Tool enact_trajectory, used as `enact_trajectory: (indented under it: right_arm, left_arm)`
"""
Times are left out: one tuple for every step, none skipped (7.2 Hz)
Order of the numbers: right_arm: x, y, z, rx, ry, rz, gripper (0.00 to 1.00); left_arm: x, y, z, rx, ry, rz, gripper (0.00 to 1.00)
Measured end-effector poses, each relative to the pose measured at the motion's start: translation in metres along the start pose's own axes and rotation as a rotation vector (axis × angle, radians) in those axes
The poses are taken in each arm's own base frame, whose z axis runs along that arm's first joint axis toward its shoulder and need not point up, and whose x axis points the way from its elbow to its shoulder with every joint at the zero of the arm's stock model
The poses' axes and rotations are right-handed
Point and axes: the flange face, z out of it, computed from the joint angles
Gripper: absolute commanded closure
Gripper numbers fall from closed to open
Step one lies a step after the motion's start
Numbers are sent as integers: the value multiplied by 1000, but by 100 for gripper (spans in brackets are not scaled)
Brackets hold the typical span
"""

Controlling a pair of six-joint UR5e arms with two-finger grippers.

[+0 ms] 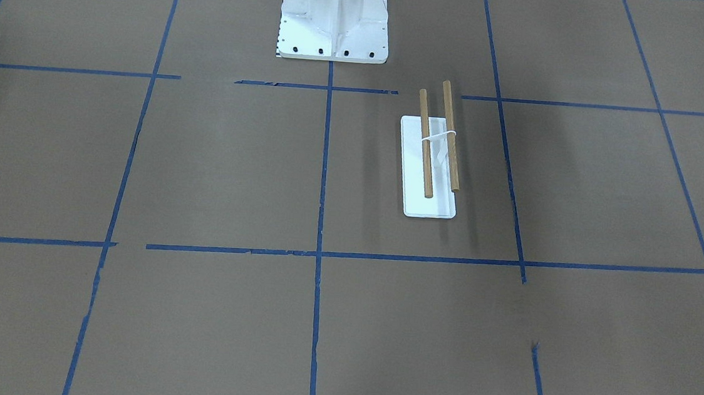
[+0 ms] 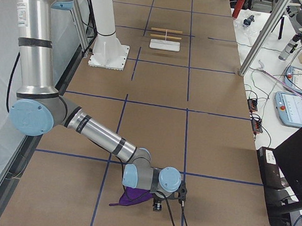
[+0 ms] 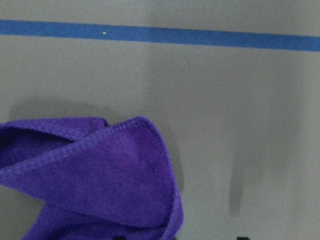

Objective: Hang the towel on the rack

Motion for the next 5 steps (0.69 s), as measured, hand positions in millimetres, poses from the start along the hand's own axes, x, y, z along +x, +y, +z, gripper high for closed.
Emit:
enact_trajectory:
  right_arm:
    - [1, -1, 2, -4, -2, 5, 100]
    - [1, -4, 2, -6, -3, 7, 100]
    - [0, -7, 1, -6, -4, 6, 100]
    - [-3, -11, -1, -2, -10, 3, 100]
    - [-7, -17, -5, 4, -18, -1, 100]
  left_arm:
    - [0, 0, 0, 1, 0, 1, 0]
    - [1, 0, -1, 2, 0, 3, 0]
    - [2, -1, -2, 4, 0, 4, 0]
    - [2, -1, -2, 4, 0, 4, 0]
    - [2, 0, -1, 3, 0, 4, 0]
